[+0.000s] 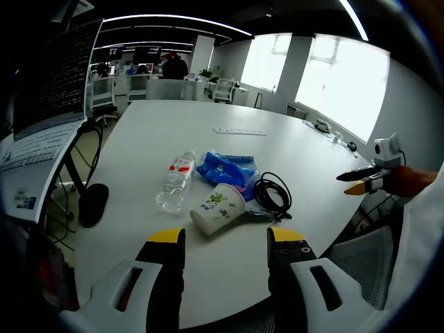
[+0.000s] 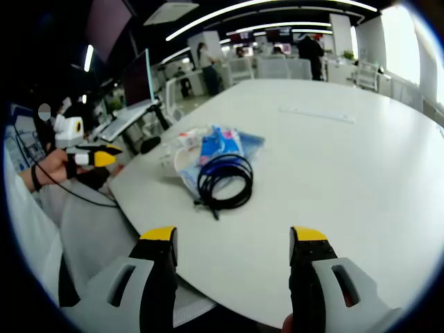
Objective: Arrange the tabletop items into an orderly group along one side of the table until the central work area is clear of visible clutter.
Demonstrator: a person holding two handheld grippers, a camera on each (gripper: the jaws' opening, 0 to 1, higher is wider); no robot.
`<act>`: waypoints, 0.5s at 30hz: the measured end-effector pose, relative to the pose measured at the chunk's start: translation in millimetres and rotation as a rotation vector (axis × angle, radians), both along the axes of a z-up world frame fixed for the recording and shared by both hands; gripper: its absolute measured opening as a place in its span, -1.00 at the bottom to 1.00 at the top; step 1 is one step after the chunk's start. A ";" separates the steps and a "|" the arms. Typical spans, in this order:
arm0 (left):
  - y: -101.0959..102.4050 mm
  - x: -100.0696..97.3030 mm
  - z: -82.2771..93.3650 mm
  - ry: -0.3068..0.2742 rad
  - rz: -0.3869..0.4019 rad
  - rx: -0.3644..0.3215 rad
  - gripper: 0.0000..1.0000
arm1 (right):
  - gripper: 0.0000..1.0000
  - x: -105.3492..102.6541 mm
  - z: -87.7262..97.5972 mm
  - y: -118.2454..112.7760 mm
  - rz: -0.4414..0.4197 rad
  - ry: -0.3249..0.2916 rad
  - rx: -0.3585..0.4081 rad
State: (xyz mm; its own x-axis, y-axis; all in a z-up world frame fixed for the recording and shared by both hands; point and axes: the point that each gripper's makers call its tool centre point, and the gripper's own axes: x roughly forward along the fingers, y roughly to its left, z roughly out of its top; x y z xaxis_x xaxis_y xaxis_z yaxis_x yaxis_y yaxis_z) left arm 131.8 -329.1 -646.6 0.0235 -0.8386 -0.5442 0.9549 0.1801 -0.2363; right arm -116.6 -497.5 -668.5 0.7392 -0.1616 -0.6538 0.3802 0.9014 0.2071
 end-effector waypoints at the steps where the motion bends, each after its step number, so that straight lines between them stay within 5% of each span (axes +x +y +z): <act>1: 0.5 0.1 -0.4 0.000 -0.001 0.001 -0.07 | 0.29 0.1 -0.1 0.3 0.001 0.000 0.001; 15: 3.3 -1.6 -2.5 0.003 -0.003 0.006 -0.07 | 0.29 -1.7 -2.0 0.9 -0.007 -0.002 0.007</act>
